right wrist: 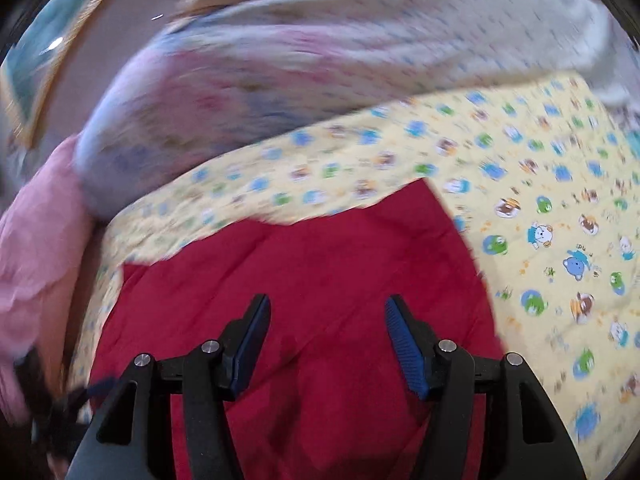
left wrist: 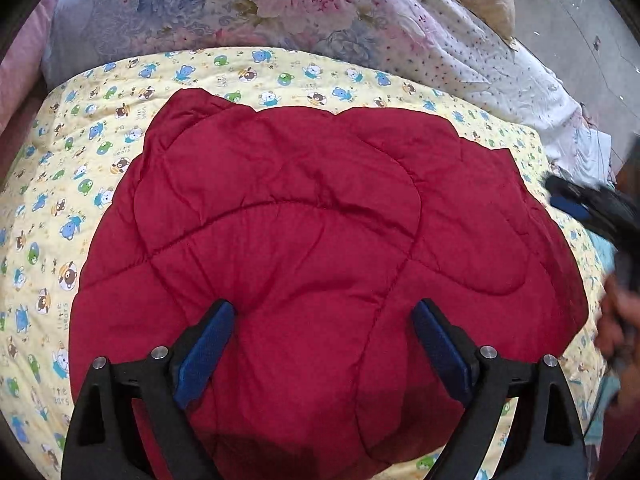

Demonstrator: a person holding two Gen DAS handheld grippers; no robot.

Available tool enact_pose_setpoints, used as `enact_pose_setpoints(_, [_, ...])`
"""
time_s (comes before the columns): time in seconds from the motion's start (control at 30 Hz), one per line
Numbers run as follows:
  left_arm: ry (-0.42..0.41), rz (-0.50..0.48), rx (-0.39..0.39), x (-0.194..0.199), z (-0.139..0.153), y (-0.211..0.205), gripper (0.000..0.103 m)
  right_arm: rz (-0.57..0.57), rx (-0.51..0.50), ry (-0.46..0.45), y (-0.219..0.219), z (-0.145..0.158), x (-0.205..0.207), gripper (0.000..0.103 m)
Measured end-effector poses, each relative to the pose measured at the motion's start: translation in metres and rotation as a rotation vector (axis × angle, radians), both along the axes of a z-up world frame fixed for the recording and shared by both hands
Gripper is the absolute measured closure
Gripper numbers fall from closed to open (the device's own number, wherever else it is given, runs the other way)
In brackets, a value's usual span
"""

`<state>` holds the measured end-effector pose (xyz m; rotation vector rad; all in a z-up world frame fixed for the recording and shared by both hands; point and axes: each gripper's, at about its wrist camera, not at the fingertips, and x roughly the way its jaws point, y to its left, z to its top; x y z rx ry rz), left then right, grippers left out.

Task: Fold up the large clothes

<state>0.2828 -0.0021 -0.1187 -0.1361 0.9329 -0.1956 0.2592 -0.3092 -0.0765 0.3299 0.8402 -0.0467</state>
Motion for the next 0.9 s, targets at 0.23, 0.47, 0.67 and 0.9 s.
enact_pose_setpoints(0.23, [0.0,0.002,0.028,0.004,-0.005,-0.014,0.009,0.09,-0.214,0.119,0.053,-0.037,-0.049,0.029])
enact_pose_setpoints(0.47, [0.012,0.019,0.046,0.001,0.0,-0.018,0.008,0.007,-0.078,0.142,0.022,-0.051,-0.053,0.028])
enact_pose_setpoints(0.67, [0.003,0.049,0.061,-0.029,0.015,-0.012,0.008,-0.002,-0.085,0.134,0.026,-0.052,-0.058,0.028])
enact_pose_setpoints(0.9, [0.012,0.054,0.148,-0.039,0.005,-0.025,0.006,-0.006,-0.091,0.156,0.028,-0.052,-0.064,0.028])
